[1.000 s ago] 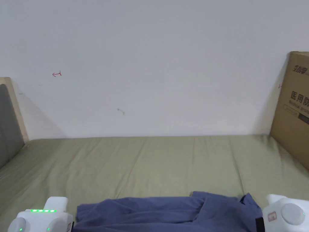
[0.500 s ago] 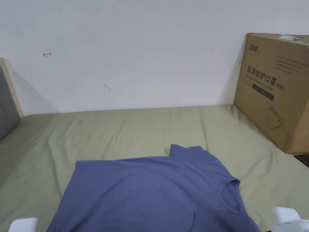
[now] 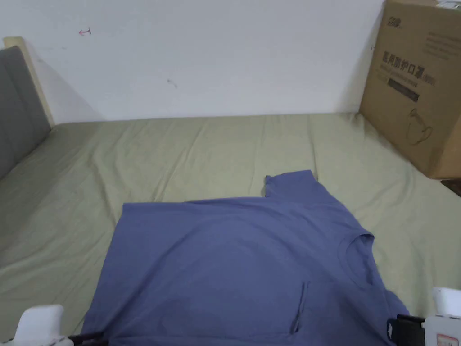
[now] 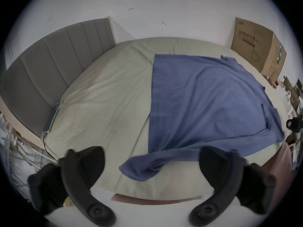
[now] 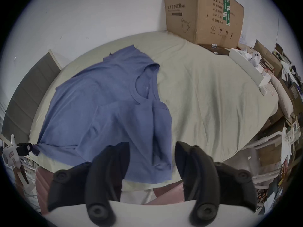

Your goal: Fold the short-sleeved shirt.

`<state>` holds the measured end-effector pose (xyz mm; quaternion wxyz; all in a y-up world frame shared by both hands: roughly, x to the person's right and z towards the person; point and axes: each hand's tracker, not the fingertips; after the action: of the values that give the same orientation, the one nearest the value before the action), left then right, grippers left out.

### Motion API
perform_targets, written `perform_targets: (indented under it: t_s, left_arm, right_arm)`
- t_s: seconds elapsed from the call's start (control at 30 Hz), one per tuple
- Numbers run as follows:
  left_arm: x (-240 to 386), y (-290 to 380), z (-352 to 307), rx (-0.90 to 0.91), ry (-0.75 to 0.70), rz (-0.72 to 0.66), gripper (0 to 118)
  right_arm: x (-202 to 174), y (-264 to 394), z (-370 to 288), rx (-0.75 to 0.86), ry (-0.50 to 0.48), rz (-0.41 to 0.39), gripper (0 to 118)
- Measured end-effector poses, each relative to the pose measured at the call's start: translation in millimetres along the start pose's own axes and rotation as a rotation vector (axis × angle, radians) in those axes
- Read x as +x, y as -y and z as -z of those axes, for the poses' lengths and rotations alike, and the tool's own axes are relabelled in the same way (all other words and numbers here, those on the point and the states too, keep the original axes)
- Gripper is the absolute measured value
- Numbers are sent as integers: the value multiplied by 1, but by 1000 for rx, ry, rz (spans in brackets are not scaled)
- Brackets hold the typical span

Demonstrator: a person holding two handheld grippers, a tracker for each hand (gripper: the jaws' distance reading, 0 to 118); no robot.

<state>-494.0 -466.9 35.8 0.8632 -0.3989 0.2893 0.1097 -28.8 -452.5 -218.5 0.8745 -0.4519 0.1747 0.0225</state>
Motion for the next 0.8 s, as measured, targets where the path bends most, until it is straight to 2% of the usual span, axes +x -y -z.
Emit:
perform_targets:
  t_s: [0.13, 0.17, 0.2, 0.23, 0.27, 0.3, 0.4, 0.5, 0.53, 0.57, 0.6, 0.63, 0.67, 0.73, 0.77, 0.8]
  left_arm:
    - [-5, 0, -26, 71, 21, -61, 111]
    - [-7, 2, -33, 103, 30, -76, 105]
    - [-9, 4, -38, 108, 37, -94, 91]
    - [-10, 6, -41, 97, 41, -99, 65]
    - [-11, 10, -43, 81, 48, -107, 20]
    - [-12, 15, -44, 82, 47, -119, 0]
    - [-15, 24, -50, 89, 35, -131, 0]
    - [-19, 21, -51, 77, 51, -144, 2]
    - [-22, 19, -47, 77, 52, -145, 14]
    - [-24, 17, -45, 91, 43, -160, 49]
    - [-29, 13, -41, 91, 35, -167, 75]
    - [-33, 8, -35, 85, 37, -195, 91]
    - [-38, 6, -28, 77, 47, -239, 95]
    - [-47, -2, -14, 39, 96, -296, 94]
    - [-49, -5, -6, 12, 110, -311, 92]
    - [-52, -7, 6, -27, 118, -318, 84]
  right_arm:
    - [-18, -10, -32, 106, 59, -123, 62]
    - [-20, -11, -41, 146, 45, -139, 62]
    - [-16, -13, -44, 174, 35, -130, 57]
    - [-18, -13, -49, 178, 18, -110, 46]
    - [-19, -12, -51, 188, -1, -92, 22]
    - [-19, -10, -50, 190, -8, -66, 3]
    - [-16, -4, -42, 157, -75, -36, 0]
    - [-25, 2, -29, 106, -26, -120, 0]
    - [-27, 3, -25, 97, -18, -147, 0]
    - [-28, 3, -23, 92, -17, -145, 0]
    - [-29, 3, -20, 89, -24, -133, 0]
    - [-28, 4, -19, 81, -37, -118, 0]
    - [-27, 4, -17, 74, -51, -97, 0]
    - [-26, 4, -13, 62, -56, -77, 0]
    - [-27, 4, -12, 57, -54, -80, 0]
    - [-28, 4, -10, 51, -45, -88, 0]
